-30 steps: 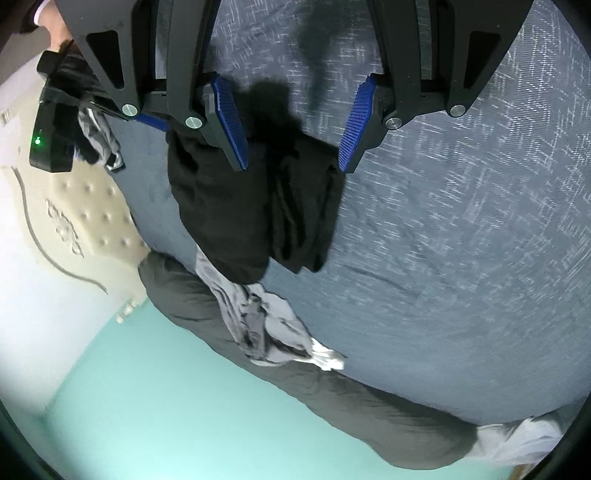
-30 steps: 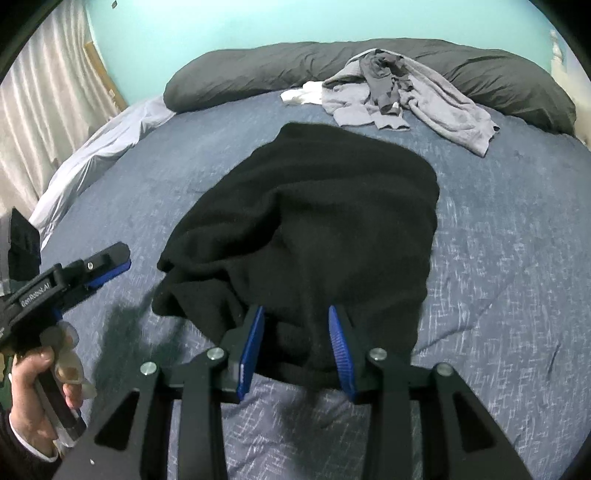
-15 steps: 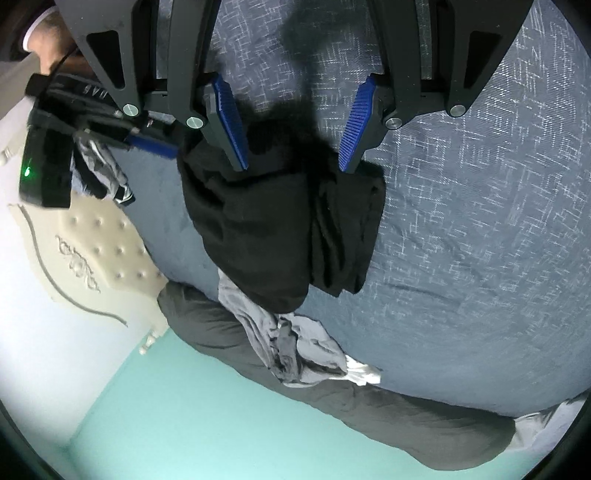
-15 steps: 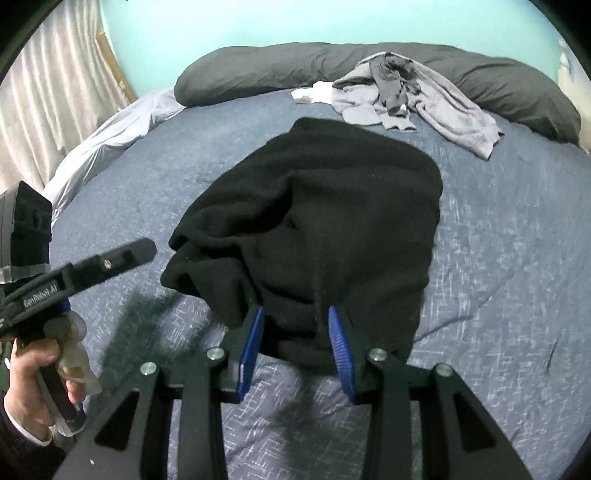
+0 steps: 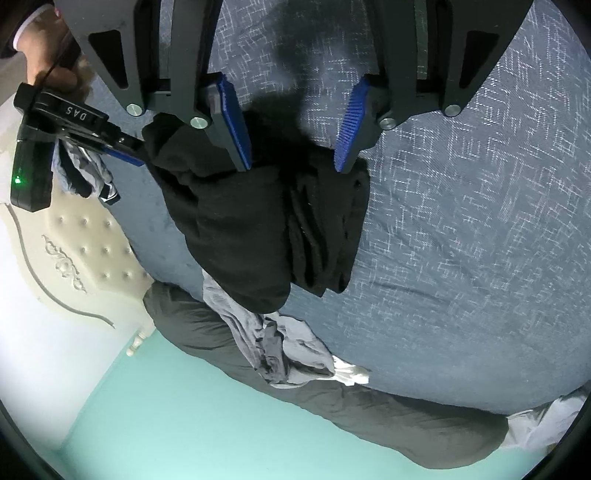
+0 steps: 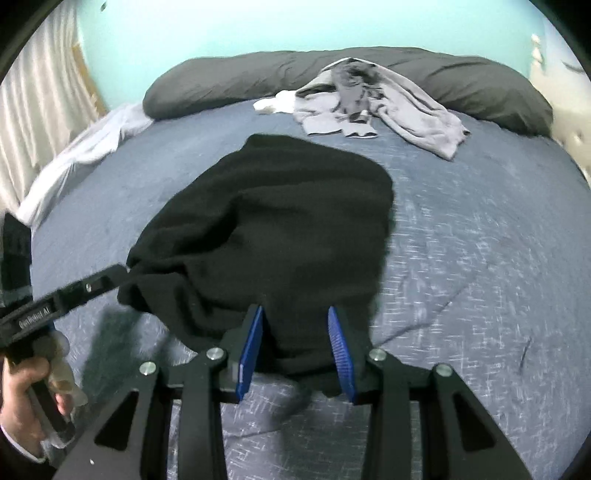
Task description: Fold clothes
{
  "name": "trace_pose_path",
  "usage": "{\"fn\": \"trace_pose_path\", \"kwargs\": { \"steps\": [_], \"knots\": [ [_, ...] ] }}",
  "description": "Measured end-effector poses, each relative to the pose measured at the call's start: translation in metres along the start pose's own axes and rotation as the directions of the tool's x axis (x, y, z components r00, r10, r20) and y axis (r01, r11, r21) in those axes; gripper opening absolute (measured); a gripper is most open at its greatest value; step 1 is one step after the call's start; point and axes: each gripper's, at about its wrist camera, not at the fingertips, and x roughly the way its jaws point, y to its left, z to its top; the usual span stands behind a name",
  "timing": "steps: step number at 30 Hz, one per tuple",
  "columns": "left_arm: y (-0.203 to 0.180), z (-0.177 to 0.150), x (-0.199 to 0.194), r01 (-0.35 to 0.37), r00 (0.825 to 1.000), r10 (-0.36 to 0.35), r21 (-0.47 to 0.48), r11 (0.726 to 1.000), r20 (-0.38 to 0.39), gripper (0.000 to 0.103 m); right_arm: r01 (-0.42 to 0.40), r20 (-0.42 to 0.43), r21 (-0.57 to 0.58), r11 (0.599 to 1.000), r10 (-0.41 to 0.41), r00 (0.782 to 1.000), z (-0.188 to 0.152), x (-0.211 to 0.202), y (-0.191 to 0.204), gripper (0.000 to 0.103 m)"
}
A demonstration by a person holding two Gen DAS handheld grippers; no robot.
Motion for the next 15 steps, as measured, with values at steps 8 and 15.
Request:
{"fn": "trace_pose_path", "kwargs": {
  "steps": [8, 15],
  "knots": [
    [-0.005, 0.001, 0.003, 0.005, 1.000, -0.005, 0.016, 1.000, 0.000, 0.046, -0.046, 0.001, -0.054, 0.997, 0.046, 0.999, 0.000, -0.003, 0.009, 0.038],
    [-0.007, 0.004, 0.000, -0.002, 1.000, 0.001, 0.036, 0.999, 0.017, 0.046, -0.044, -0.017, -0.060, 0.997, 0.043, 0.999, 0.001, 0.012, 0.016, 0.038]
  ]
}}
